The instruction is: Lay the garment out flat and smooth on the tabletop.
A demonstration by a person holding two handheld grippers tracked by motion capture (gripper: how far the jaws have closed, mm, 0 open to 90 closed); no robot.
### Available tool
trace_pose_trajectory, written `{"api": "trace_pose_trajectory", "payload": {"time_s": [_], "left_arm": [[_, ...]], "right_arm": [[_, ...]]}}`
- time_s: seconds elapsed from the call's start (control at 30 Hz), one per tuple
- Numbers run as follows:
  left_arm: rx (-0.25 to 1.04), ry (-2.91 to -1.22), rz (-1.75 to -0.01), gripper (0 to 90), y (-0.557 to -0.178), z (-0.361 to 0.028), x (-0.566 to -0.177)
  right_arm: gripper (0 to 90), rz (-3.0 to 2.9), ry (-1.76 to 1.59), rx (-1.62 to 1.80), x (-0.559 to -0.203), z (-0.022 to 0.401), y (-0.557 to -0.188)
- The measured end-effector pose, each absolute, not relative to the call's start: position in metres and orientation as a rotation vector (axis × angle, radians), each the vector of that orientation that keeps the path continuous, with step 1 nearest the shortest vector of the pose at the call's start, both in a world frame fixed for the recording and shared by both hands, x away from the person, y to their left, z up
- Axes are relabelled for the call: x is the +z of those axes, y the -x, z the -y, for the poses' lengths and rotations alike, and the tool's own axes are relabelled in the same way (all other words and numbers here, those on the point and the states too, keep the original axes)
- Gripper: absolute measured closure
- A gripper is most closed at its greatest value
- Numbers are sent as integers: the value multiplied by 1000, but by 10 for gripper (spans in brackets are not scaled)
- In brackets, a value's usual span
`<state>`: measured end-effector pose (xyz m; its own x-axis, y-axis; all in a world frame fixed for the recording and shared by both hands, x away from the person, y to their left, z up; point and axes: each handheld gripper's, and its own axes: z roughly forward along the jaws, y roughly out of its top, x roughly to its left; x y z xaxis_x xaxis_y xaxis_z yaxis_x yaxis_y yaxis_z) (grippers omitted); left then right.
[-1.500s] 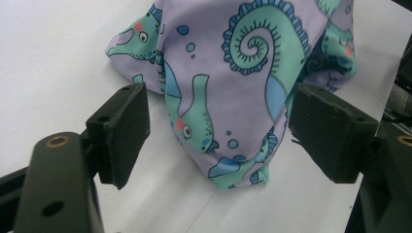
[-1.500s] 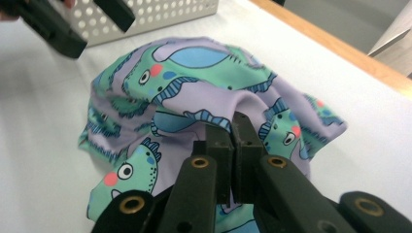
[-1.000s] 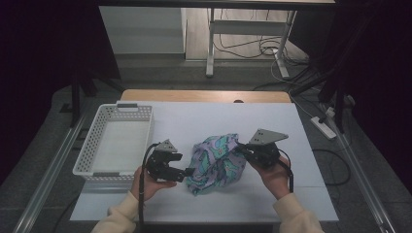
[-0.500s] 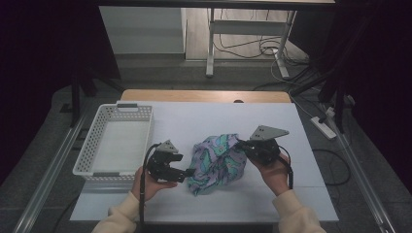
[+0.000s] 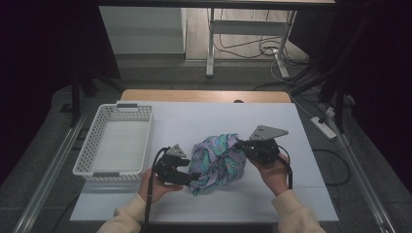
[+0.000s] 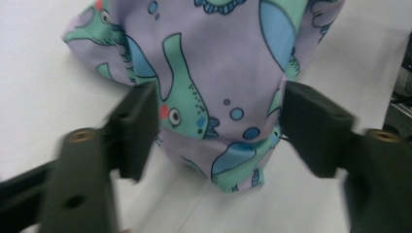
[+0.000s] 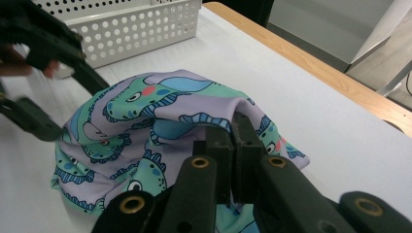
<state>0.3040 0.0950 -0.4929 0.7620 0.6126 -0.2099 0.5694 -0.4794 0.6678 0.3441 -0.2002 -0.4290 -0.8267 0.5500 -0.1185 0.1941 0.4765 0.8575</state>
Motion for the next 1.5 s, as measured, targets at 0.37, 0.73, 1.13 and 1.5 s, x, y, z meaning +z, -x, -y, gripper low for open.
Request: {"api": "trace_pose_trajectory", "payload": {"time_s": [0.37,0.73,1.13,1.5], "left_arm": [[44,-2171,-865,861,-310,-98,-495],[105,-2032,-824,868,-302,-124,-450],[161,-1935,-770,868,-296,-136,-410],[112,-1989,-883,863,-328,-127,-450]], "right_arm": [[880,-2356,-616,1295,-428,200,-342],[879,-2318,-594,1353,-413,210,-328],[879,-2257,-523,1423,-382,216,-308],[878,-2336,-652,1293,-422,212,-343]]}}
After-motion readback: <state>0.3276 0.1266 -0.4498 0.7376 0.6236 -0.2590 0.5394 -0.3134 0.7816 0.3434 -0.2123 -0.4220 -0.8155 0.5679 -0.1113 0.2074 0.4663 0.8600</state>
